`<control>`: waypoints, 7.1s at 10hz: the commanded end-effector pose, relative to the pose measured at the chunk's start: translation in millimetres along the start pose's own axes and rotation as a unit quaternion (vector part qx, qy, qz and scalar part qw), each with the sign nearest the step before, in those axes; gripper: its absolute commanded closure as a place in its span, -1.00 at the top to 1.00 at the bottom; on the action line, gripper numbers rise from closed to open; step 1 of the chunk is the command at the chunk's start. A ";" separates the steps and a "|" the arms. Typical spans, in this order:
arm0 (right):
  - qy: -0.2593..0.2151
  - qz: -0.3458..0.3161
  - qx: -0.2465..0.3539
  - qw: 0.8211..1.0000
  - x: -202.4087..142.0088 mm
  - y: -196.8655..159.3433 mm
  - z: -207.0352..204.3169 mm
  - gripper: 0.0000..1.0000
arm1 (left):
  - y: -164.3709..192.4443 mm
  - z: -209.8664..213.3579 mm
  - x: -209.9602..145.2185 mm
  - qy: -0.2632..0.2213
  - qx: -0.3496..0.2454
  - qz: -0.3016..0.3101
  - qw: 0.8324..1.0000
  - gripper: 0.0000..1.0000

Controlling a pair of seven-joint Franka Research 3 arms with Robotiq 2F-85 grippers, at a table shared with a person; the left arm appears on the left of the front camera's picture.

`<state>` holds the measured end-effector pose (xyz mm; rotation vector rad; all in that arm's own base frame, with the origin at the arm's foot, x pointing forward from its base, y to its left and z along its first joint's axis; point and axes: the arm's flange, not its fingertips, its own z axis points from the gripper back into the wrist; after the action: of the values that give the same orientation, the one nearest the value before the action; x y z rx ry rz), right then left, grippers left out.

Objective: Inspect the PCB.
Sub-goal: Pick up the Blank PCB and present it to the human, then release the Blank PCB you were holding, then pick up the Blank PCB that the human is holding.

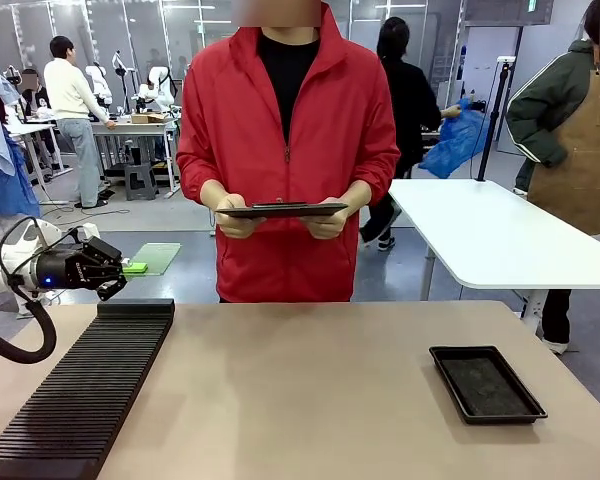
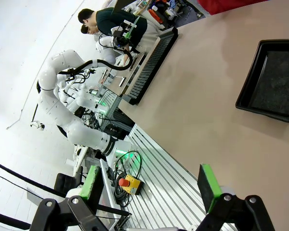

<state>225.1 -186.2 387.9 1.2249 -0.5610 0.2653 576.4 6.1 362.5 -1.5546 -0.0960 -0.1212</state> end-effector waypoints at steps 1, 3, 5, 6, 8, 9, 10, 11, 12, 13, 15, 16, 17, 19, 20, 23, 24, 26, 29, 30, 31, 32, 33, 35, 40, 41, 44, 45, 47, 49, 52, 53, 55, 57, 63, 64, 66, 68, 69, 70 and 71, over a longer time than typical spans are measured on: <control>-0.001 0.004 0.003 1.000 -0.7 0.6 1.4 1.00 | 1.1 -1.2 12.5 -0.021 -0.008 0.001 1.000 -0.94; -0.001 0.004 0.003 1.000 -0.7 0.6 1.4 1.00 | 0.0 0.0 0.0 0.000 0.000 0.000 1.000 -0.94; -0.001 0.004 0.003 1.000 -0.7 0.6 1.4 1.00 | 0.0 0.0 0.0 0.000 0.000 0.000 1.000 -0.94; -0.001 0.004 0.003 1.000 -0.7 0.6 1.4 1.00 | 0.0 0.0 0.0 0.000 0.000 0.000 1.000 -0.94; -0.001 0.004 0.003 1.000 -0.7 0.6 1.4 1.00 | 0.0 0.0 0.0 0.000 0.000 0.000 1.000 -0.94; -0.001 0.004 0.003 1.000 -0.7 0.6 1.4 1.00 | 0.0 0.0 0.0 0.000 0.000 0.000 1.000 -0.94; -0.001 0.004 0.003 1.000 -0.7 0.6 1.4 1.00 | 0.0 0.0 0.0 0.000 0.000 0.000 1.000 -0.94; -0.001 0.004 0.003 1.000 -0.7 0.6 1.4 1.00 | 0.0 0.0 0.0 0.000 0.000 0.000 1.000 -0.94; -0.001 0.004 0.003 1.000 -0.7 0.6 1.4 1.00 | 0.0 0.0 0.0 0.000 0.000 0.000 1.000 -0.94; -0.001 0.004 0.003 1.000 -0.7 0.6 1.4 1.00 | 0.0 0.0 0.0 0.000 0.000 0.000 1.000 -0.94; -0.001 0.004 0.003 1.000 -0.7 0.6 1.4 1.00 | 0.0 0.0 0.0 0.000 0.000 0.000 1.000 -0.94; -0.001 0.004 0.003 1.000 -0.7 0.6 1.4 1.00 | 0.0 0.0 0.0 0.000 0.000 0.000 1.000 -0.94; -0.001 0.004 0.003 1.000 -0.7 0.6 1.4 1.00 | 0.0 0.0 0.0 0.000 0.000 0.000 1.000 -0.94; -0.001 0.004 0.003 1.000 -0.7 0.6 1.4 1.00 | 0.0 0.0 0.0 0.000 0.000 0.000 1.000 -0.94; -0.001 0.004 0.003 1.000 -0.7 0.6 1.4 1.00 | 0.0 0.0 0.0 0.000 0.000 0.000 1.000 -0.94; -0.001 0.004 0.003 1.000 -0.7 0.6 1.4 1.00 | 0.0 0.0 0.0 0.000 0.000 0.000 1.000 -0.94; -0.001 0.004 0.003 1.000 -0.7 0.6 1.4 1.00 | 0.0 0.0 0.0 0.000 0.000 0.000 1.000 -0.94; -0.001 0.004 0.003 1.000 -0.7 0.6 1.4 1.00 | 0.0 0.0 0.0 0.000 0.000 0.000 1.000 -0.94; -0.001 0.004 0.003 1.000 -0.7 0.6 1.4 1.00 | 0.0 0.0 0.0 0.000 0.000 0.000 1.000 -0.94; -0.001 0.004 0.003 1.000 -0.7 0.6 1.4 1.00 | 0.0 0.0 0.0 0.000 0.000 0.000 1.000 -0.94; -0.001 0.004 0.003 1.000 -0.7 0.6 1.4 1.00 | 0.0 0.0 0.0 0.000 0.000 0.000 1.000 -0.94; -0.001 0.004 0.003 1.000 -0.7 0.6 1.4 1.00 | 0.0 0.0 0.0 0.000 0.000 0.000 1.000 -0.94; -0.001 0.004 0.003 1.000 -0.7 0.6 1.4 1.00 | 0.0 0.0 0.0 0.000 0.000 0.000 1.000 -0.94; -0.001 0.004 0.003 1.000 -0.7 0.6 1.4 1.00 | 0.0 0.0 0.0 0.000 0.000 0.000 1.000 -0.94; -0.001 0.004 0.003 1.000 -0.7 0.6 1.4 1.00 | 0.0 0.0 0.0 0.000 0.000 0.000 1.000 -0.94; -0.001 0.004 0.003 1.000 -0.7 0.6 1.4 1.00 | 0.0 0.0 0.0 0.000 0.000 0.000 1.000 -0.94; -0.001 0.004 0.003 1.000 -0.7 0.6 1.4 1.00 | 0.0 0.0 0.0 0.000 0.000 0.000 1.000 -0.94; -0.001 0.004 0.003 1.000 -0.7 0.6 1.4 1.00 | 0.0 0.0 0.0 0.000 0.000 0.000 1.000 -0.94; -0.001 0.004 0.003 1.000 -0.7 0.6 1.4 1.00 | 0.0 0.0 0.0 0.000 0.000 0.000 1.000 -0.94; -0.001 0.004 0.003 1.000 -0.7 0.6 1.4 1.00 | 3.0 0.7 1.9 -0.004 0.000 0.001 1.000 -0.94; -0.001 0.004 0.003 1.000 -0.7 0.6 1.4 1.00 | 2.8 0.8 -0.2 0.006 -0.004 0.000 1.000 0.27; -0.001 0.004 0.003 1.000 -0.7 0.6 1.4 1.00 | 2.6 1.1 0.0 0.006 -0.004 0.001 1.000 0.24; -0.001 0.004 0.003 1.000 -0.7 0.6 1.4 1.00 | 4.1 1.3 -0.2 0.009 -0.004 0.000 1.000 0.76; -0.001 0.004 0.003 1.000 -0.7 0.6 1.4 1.00 | 6.1 1.9 -0.7 0.012 -0.006 0.003 1.000 1.00; -0.001 0.004 0.003 1.000 -0.7 0.6 1.4 1.00 | 7.2 3.0 -0.1 -0.002 -0.001 0.005 1.000 1.00; -0.001 0.004 0.003 1.000 -0.7 0.6 1.4 1.00 | 7.2 3.0 -0.1 -0.002 -0.001 0.005 1.000 1.00; -0.001 0.004 0.003 1.000 -0.7 0.6 1.4 1.00 | 7.2 3.0 -0.1 -0.002 -0.001 0.005 1.000 1.00; -0.001 0.004 0.003 1.000 -0.7 0.6 1.4 1.00 | 7.2 3.0 -0.1 -0.002 -0.001 0.005 1.000 1.00; -0.001 0.004 0.003 1.000 -0.7 0.6 1.4 1.00 | 7.2 3.0 -0.1 -0.002 -0.001 0.005 1.000 1.00; -0.001 0.004 0.003 1.000 -0.7 0.6 1.4 1.00 | 7.2 3.0 -0.1 -0.002 -0.001 0.005 1.000 1.00; -0.001 0.004 0.003 1.000 -0.7 0.6 1.4 1.00 | 7.2 3.0 -0.1 -0.002 -0.001 0.005 1.000 1.00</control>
<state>225.1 -186.2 387.9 1.2249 -0.5610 0.2653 577.3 10.4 355.1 -1.5566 -0.0927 -0.1082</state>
